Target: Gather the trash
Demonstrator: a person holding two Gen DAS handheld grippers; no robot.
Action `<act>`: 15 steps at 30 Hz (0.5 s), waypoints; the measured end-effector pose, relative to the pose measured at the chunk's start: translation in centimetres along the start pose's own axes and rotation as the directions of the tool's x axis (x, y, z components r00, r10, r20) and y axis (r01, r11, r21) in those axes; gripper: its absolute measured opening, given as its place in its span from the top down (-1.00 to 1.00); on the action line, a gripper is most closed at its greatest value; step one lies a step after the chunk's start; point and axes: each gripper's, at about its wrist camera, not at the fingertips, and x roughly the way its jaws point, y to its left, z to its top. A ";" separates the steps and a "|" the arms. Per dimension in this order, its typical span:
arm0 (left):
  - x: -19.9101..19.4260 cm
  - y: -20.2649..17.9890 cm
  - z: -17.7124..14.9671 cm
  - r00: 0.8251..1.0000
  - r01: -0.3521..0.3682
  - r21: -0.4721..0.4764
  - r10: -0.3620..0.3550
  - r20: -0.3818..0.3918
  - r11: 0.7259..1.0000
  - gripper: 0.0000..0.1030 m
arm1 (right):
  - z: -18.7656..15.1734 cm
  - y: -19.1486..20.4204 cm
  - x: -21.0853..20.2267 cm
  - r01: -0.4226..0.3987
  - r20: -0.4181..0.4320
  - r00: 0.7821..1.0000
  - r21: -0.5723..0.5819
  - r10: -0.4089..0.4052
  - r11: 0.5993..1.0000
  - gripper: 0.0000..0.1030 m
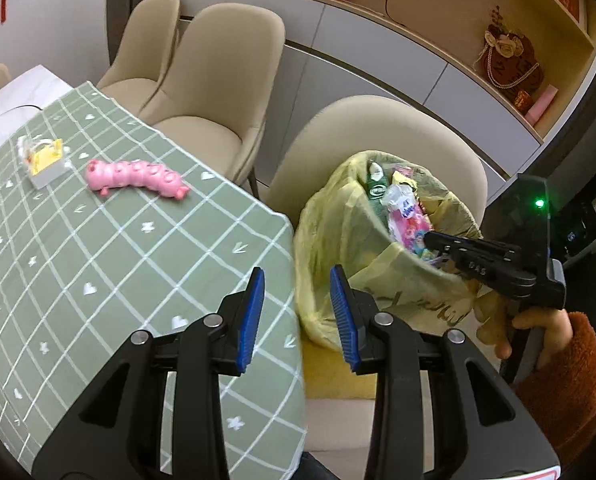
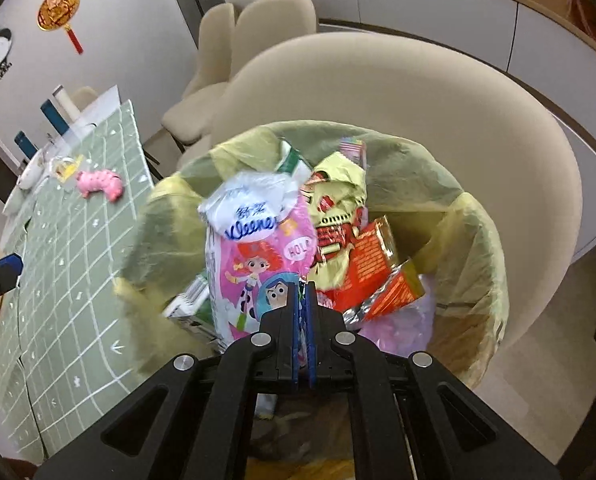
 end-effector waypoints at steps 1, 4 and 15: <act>-0.5 0.4 -0.3 1.000 -0.008 0.000 0.008 0.009 1.000 0.36 | -0.4 0.2 -0.6 0.012 0.021 1.000 0.007 -0.012 1.000 0.80; -2.0 1.9 -1.4 0.999 -0.027 -0.003 0.027 0.033 1.000 0.25 | -1.6 0.6 -2.7 0.024 0.094 0.995 0.048 -0.029 0.999 0.15; -11.8 5.7 -7.7 0.973 -0.123 0.067 0.107 0.206 0.990 -0.03 | -9.7 9.3 -13.1 -0.072 0.332 0.943 0.121 0.028 0.990 0.13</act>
